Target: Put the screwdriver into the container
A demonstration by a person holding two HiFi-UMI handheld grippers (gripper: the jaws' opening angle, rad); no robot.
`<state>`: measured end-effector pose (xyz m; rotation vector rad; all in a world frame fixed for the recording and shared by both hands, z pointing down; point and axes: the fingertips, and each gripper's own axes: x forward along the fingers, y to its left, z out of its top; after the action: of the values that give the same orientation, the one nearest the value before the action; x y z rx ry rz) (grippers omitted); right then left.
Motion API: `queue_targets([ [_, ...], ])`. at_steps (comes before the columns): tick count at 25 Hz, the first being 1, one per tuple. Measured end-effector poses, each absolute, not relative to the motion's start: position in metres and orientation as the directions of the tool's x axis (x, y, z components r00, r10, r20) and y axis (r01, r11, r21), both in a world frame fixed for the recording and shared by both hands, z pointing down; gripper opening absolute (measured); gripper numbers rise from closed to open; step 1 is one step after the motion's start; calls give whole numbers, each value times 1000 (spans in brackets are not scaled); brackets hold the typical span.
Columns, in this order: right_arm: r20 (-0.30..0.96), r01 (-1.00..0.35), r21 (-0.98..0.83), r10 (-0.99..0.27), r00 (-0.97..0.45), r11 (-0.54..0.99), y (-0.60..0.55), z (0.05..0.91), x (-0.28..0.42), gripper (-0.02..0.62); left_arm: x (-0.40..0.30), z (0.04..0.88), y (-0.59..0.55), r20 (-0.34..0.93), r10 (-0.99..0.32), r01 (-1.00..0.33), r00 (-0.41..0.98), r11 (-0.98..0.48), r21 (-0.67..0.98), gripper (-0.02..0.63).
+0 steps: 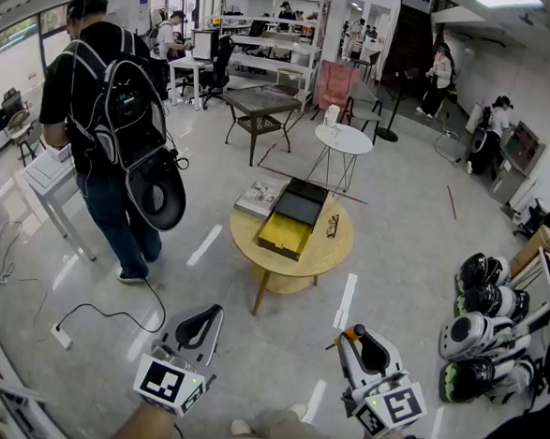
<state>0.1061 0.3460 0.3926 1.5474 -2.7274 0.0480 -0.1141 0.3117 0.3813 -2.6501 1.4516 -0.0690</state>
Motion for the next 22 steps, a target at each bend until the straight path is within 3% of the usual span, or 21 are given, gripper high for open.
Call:
queue_targets([
  [9,7,-878,25,-878,-478,479,350,397,109,123,-121,374,314,-69,-863,-861,500,-487,-147,17],
  [22,12,-857,18,-857,-516,516,309,405,119,123,-110,381,280,-48,-894,-878,446,-427,-215,17],
])
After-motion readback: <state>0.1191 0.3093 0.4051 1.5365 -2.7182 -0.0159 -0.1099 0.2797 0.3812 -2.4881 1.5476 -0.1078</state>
